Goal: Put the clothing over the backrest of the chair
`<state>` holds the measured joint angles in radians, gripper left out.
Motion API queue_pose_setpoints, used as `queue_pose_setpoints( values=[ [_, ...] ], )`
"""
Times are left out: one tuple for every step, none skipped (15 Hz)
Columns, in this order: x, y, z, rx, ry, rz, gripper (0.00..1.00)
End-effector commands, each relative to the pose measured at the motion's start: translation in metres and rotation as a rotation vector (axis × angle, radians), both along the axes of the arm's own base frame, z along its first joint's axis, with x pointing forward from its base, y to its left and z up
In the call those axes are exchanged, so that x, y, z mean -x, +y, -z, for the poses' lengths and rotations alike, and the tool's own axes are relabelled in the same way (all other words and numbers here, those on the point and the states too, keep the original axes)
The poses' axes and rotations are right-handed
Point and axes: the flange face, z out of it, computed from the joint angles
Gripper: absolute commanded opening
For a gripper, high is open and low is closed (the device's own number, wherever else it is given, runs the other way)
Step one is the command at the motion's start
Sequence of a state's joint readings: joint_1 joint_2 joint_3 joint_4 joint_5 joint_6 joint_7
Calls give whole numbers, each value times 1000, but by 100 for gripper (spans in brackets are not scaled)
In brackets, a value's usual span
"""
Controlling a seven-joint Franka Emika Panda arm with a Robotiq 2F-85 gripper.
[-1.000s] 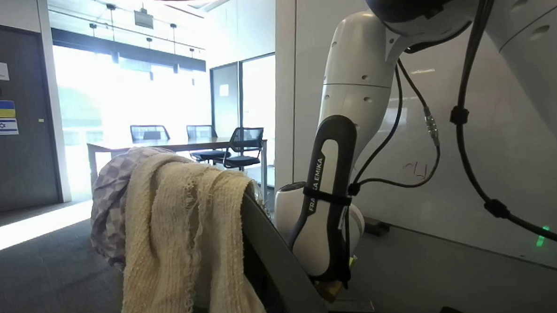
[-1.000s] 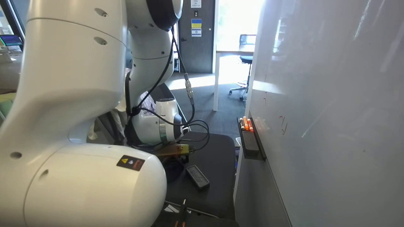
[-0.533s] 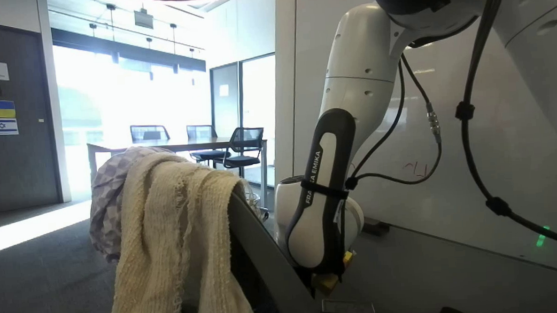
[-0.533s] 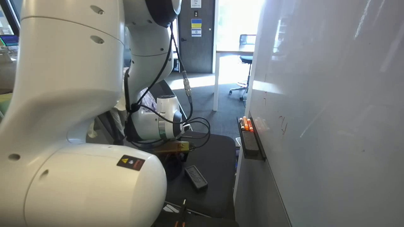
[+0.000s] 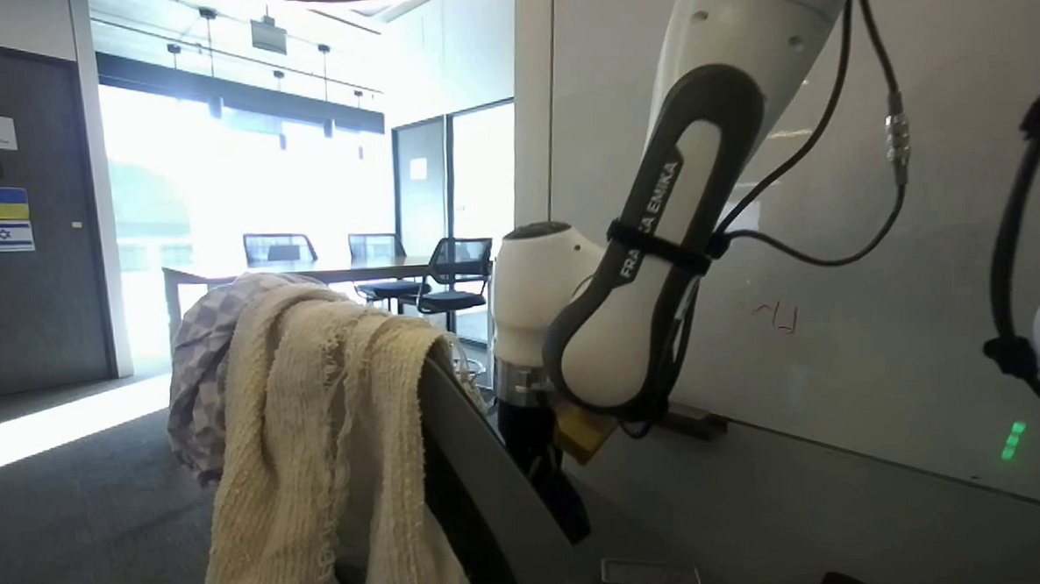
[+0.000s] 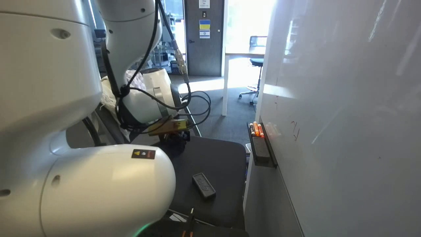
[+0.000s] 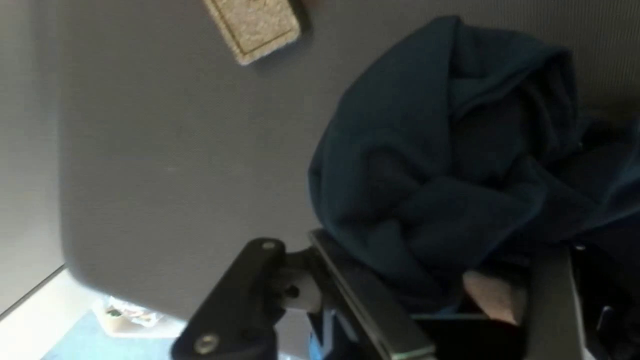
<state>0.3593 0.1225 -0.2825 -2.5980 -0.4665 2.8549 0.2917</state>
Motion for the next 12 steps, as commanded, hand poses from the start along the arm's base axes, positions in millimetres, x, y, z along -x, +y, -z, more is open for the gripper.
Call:
queue_pose_setpoints(
  values=[
    [0,4,-89,84,-151,79,10],
    [0,8,-108,108,-196,107,11],
    [0,10,-126,129,-235,137,11],
    [0,12,-141,162,-268,157,11],
    [3,15,-156,172,-290,173,10],
    [7,20,-172,178,-315,186,10],
    [11,28,-186,180,-337,189,10],
    [17,36,-202,184,-361,183,11],
    [22,44,-215,184,-384,181,11],
    [31,55,-231,181,-414,172,11],
    [38,66,-244,174,-433,165,12],
    [45,75,-259,155,-460,159,12]
  ],
)
